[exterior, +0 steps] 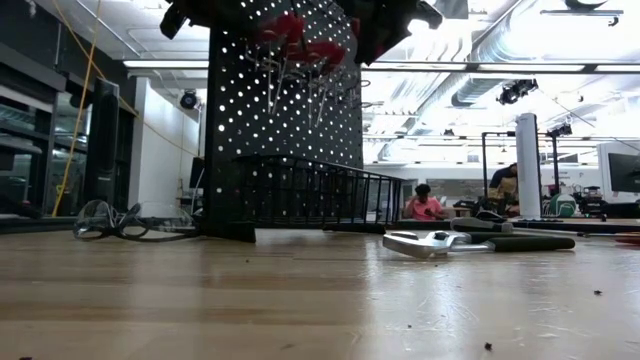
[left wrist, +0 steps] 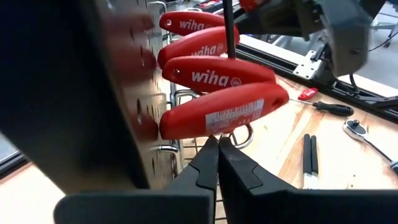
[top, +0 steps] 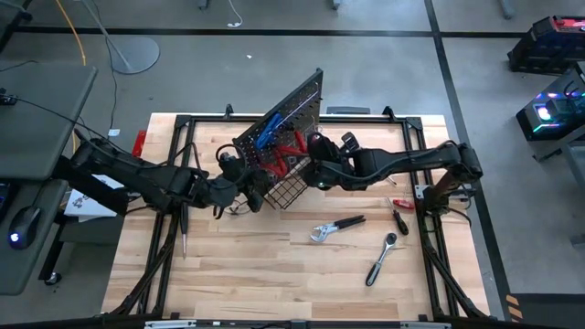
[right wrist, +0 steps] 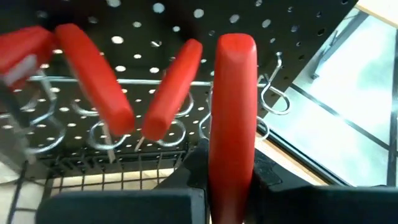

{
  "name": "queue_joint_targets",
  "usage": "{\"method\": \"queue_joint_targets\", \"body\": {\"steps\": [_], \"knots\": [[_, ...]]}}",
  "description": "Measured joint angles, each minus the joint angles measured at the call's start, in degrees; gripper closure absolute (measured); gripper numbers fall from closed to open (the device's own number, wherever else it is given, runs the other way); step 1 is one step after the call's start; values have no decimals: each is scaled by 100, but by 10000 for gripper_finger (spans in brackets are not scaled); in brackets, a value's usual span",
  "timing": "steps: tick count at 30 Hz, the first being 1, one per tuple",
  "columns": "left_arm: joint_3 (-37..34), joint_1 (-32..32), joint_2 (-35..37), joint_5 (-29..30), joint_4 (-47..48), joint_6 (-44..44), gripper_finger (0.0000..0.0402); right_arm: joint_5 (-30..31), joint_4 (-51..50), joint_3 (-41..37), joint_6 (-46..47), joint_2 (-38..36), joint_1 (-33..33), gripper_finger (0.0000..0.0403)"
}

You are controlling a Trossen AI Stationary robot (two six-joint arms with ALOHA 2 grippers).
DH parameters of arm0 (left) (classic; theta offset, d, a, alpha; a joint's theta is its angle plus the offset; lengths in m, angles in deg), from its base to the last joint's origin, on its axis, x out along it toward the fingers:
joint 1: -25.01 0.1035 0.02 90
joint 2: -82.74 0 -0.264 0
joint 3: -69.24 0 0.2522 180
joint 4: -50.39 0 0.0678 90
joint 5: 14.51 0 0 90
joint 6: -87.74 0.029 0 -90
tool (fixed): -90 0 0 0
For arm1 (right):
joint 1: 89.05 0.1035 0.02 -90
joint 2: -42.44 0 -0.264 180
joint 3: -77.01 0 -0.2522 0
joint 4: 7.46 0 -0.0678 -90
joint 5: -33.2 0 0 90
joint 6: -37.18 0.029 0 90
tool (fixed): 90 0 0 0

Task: Hang tools onto peg board
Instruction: Hang the left red allen wrench on the pegboard

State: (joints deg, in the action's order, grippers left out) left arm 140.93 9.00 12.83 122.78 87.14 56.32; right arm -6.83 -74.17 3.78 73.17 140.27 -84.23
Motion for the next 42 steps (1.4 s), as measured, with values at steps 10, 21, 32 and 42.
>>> {"method": "queue_joint_targets", "body": {"steps": [10,21,32,42], "knots": [[0,73,0,5,-4,-4,401,-96,-94,0,4,-81,200,368],[0,74,0,-3,126,-3,401,-382,-665,0,19,-356,359,368],[0,126,2,1,290,25,401,-288,-1401,0,540,-1014,502,368],[0,175,249,-36,498,858,401,-1653,-1703,0,-87,-1615,496,368]]}}
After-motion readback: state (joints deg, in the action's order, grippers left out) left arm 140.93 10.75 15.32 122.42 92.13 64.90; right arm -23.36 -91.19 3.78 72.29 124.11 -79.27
